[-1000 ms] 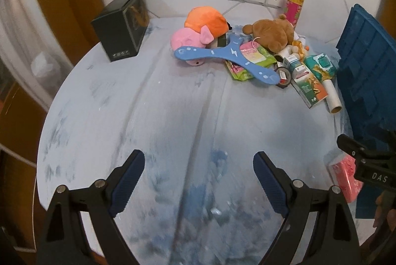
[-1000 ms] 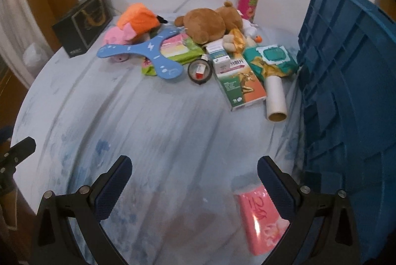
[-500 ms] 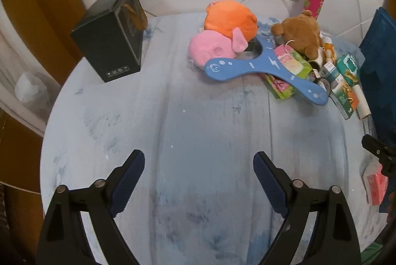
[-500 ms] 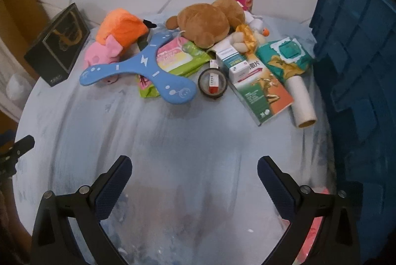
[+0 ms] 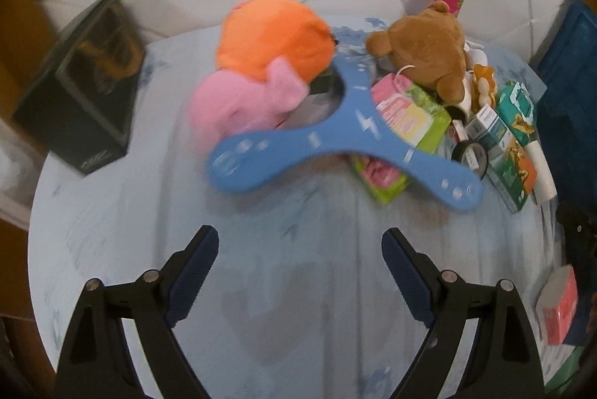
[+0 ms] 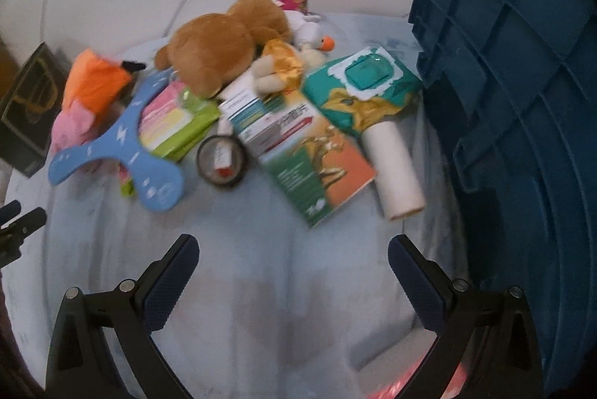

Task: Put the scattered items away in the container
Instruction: 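Grasp the blue boomerang with the left tool while the right grasps the white-green medicine box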

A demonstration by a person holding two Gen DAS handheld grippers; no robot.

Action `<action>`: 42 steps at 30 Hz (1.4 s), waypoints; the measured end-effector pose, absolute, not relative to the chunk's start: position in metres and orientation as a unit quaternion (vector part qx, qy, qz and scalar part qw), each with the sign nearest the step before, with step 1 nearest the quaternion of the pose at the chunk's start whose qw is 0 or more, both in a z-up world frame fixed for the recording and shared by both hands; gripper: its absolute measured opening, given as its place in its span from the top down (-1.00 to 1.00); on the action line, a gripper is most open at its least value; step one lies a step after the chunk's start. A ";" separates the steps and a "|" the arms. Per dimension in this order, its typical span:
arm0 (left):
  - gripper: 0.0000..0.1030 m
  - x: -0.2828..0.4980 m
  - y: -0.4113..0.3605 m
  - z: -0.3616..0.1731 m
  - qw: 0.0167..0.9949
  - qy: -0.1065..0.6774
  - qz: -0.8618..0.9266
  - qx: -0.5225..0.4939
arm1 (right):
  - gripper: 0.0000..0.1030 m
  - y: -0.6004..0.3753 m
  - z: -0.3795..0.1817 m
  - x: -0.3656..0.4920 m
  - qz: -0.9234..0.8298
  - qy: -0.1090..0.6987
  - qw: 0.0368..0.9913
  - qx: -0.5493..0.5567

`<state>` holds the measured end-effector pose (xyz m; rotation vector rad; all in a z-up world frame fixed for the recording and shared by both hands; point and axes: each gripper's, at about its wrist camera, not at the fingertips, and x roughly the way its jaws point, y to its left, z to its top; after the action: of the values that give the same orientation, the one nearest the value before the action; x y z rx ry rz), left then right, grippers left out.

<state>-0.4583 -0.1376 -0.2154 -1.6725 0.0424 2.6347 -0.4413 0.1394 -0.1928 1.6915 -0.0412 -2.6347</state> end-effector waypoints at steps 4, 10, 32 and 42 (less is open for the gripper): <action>-0.75 -0.494 -0.119 -0.219 0.018 0.025 0.844 -0.535 | -1.00 0.141 -0.200 -0.468 -0.845 -0.010 0.022 0.534; -0.75 -0.549 -0.089 -0.237 0.030 0.063 0.842 -0.534 | -1.00 0.131 -0.216 -0.510 -0.844 0.003 0.039 0.535; -0.64 -0.602 -0.088 -0.287 0.083 0.019 0.829 -0.552 | -1.00 0.102 -0.267 -0.567 -0.840 0.030 0.078 0.536; 0.16 -0.551 -0.093 -0.281 0.088 0.013 0.825 -0.559 | 0.16 0.095 -0.255 -0.544 -0.838 0.014 0.103 0.535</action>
<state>-0.5506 -0.0932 -0.2812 -1.6641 0.0374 2.4550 -0.5444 0.0953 -0.2545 1.5799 0.0414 -2.4737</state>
